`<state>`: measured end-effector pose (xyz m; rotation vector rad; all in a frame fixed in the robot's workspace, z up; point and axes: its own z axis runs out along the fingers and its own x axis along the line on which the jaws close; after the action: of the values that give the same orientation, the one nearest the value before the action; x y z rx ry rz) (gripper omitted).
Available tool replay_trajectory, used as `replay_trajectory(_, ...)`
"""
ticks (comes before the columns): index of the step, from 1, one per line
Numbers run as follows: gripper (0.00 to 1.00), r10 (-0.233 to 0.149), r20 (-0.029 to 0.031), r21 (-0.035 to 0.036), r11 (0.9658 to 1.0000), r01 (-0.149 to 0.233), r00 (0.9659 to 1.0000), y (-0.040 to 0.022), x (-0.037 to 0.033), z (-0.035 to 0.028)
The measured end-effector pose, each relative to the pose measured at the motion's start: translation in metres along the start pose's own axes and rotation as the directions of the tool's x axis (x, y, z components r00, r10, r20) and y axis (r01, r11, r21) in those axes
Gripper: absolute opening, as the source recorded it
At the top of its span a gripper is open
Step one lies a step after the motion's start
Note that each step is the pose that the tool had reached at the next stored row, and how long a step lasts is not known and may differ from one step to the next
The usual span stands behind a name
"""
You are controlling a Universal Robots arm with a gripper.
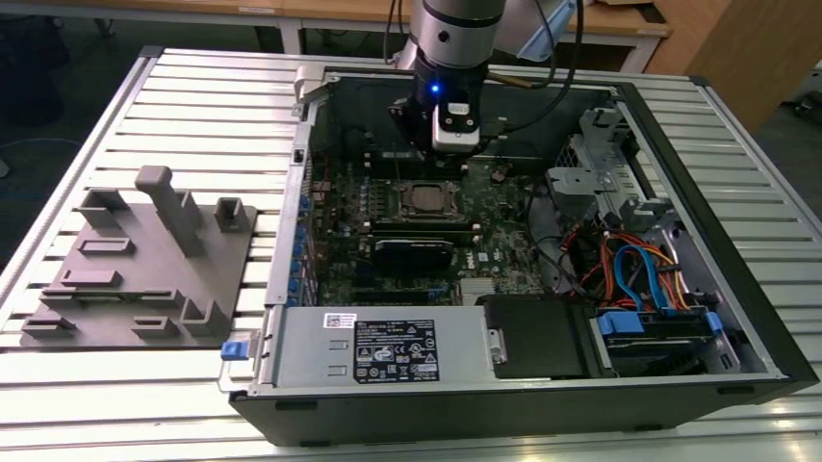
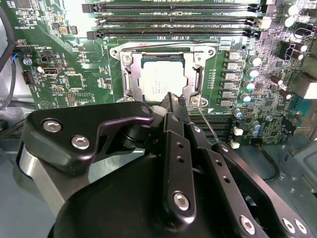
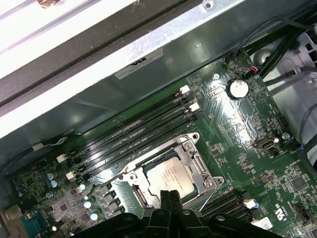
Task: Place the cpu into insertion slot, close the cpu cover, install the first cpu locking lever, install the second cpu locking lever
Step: 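Install the first cpu locking lever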
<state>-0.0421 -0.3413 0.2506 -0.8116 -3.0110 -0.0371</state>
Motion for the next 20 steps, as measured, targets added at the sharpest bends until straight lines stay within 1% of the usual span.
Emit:
replay_trajectory(8, 0.11, -0.004, 0.0001, 0.0002, 1.0, 0.004, 1.0, -0.0003, 0.0005, 0.0)
replay_trajectory(10, 0.11, -0.02, -0.0003, 0.0008, 0.9998, 0.02, 0.9998, -0.0004, 0.0006, 0.0)
replay_trajectory(12, 0.11, -0.054, -0.0009, 0.0017, 0.9985, 0.054, 0.9985, -0.0004, 0.0007, 0.0002)
replay_trajectory(15, 0.11, -0.108, -0.0019, 0.003, 0.9942, 0.108, 0.9942, -0.0004, 0.0006, 0.0004)
replay_trajectory(16, 0.11, -0.119, -0.0021, 0.0033, 0.9929, 0.119, 0.9929, -0.0004, 0.0006, 0.0005)
replay_trajectory(20, 0.11, -0.12, -0.0022, 0.0033, 0.9928, 0.12, 0.9928, -0.0004, 0.0006, 0.0005)
